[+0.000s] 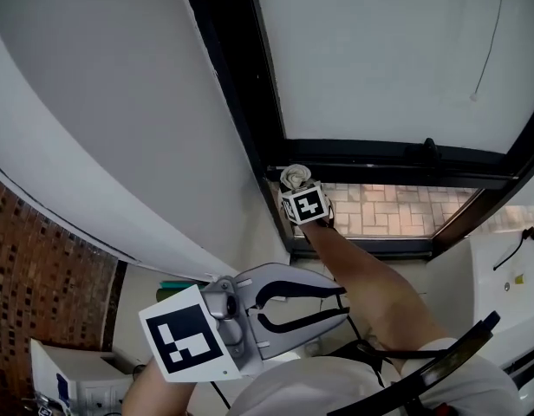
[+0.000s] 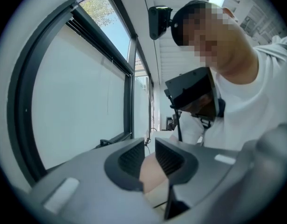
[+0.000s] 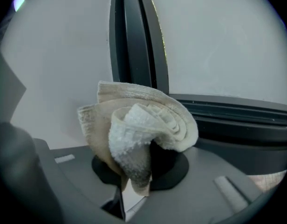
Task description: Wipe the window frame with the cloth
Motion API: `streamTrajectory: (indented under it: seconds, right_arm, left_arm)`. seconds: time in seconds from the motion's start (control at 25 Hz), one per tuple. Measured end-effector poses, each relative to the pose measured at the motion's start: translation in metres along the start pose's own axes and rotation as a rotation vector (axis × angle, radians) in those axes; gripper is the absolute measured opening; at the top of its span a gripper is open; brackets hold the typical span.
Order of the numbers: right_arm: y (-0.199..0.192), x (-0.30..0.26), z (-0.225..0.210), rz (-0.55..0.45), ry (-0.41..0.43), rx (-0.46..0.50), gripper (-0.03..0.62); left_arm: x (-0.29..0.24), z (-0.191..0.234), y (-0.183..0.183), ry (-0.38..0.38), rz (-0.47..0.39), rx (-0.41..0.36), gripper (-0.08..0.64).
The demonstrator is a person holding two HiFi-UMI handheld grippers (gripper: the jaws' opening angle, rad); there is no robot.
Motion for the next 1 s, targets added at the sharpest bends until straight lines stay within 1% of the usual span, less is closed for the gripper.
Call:
streamTrajectory:
  seconds: [0.08,0.2,0.24,0.28,0.32,0.4,0.48,0.52,0.56,0.64,0.76,0.84,1.0]
  right_arm:
    - [-0.008,0.009,0.005,0.037,0.049,0.035,0.083]
    - [-0.014,0.038,0.015,0.075,0.113,0.104,0.083]
    - [-0.011,0.053,0.018,0.091,0.126,0.142,0.083]
    - [-0.005,0.070,0.021,0.111,0.132,0.206,0.083]
    - [0.005,0.088,0.022,0.132,0.126,0.295,0.083]
    - [0.032,0.124,0.017,0.181,0.071,0.516,0.083]
    - [0.060,0.141,0.002,0.254,-0.003,0.722,0.082]
    - [0.074,0.140,-0.007,0.294,-0.036,0.806,0.081]
    - [0.086,0.137,-0.015,0.326,-0.063,0.868,0.081]
    - [0.103,0.127,-0.028,0.378,-0.115,0.952,0.081]
    - [0.112,0.107,-0.044,0.480,-0.186,1.050,0.081]
    - [0.109,0.087,-0.051,0.559,-0.213,1.091,0.081]
    - [0.096,0.048,-0.062,0.703,-0.268,1.131,0.080]
  left_arm:
    - [-0.003,0.000,0.001,-0.008,-0.015,0.003,0.091]
    - [-0.010,-0.001,0.003,-0.041,-0.033,0.003,0.089]
    - [-0.014,-0.003,0.003,-0.058,-0.030,-0.001,0.091]
    - [-0.018,-0.005,0.003,-0.076,-0.023,-0.006,0.091]
    - [-0.023,-0.008,0.004,-0.093,-0.023,-0.012,0.089]
    - [-0.032,-0.013,0.011,-0.122,-0.046,-0.015,0.089]
    - [-0.040,-0.014,0.018,-0.137,-0.074,-0.020,0.089]
    - [-0.042,-0.014,0.022,-0.137,-0.083,-0.026,0.090]
    - [-0.043,-0.014,0.024,-0.134,-0.087,-0.032,0.090]
    - [-0.041,-0.015,0.025,-0.128,-0.085,-0.034,0.091]
    - [-0.034,-0.013,0.022,-0.103,-0.075,-0.021,0.090]
    - [-0.027,-0.008,0.018,-0.064,-0.067,-0.012,0.090]
    - [-0.010,0.002,0.009,0.007,-0.056,0.014,0.091]
Point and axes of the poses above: the fingertips, and each gripper's own axes: x backward along the fingers, z to its left, y out of its top, the point moved 2 cm from there along x, backward along the fingers, and after that the axes turned 13 degrees about y, right-handed, at the moved point
